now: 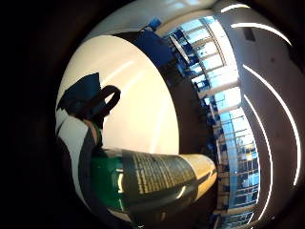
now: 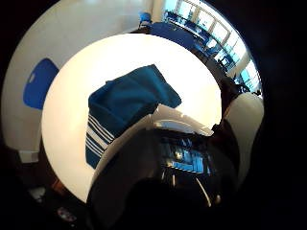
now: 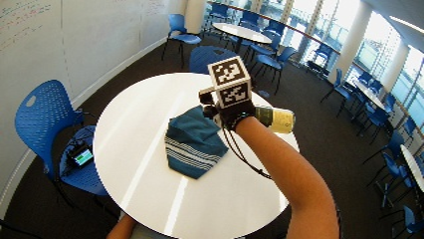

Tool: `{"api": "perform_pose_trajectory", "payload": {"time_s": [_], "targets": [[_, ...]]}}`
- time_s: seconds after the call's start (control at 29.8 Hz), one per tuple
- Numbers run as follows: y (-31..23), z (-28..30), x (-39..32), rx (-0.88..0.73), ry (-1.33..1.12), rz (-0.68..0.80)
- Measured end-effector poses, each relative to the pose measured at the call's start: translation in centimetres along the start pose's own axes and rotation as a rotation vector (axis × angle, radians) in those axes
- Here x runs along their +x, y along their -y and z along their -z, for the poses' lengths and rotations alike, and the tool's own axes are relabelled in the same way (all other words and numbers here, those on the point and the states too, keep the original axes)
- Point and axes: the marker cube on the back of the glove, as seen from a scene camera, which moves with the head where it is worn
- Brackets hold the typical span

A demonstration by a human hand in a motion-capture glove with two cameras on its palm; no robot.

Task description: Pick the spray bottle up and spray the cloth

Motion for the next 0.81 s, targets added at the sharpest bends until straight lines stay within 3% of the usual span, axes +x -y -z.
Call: {"api": "perform_pose_trajectory", "payload": {"time_s": [0.34, 0.81], "targets": [[-0.6, -1.4, -3.2, 0.012, -0.169, 0.11], [-0.8, -2.2, -4.0, 0.015, -0.241, 0.135]]}}
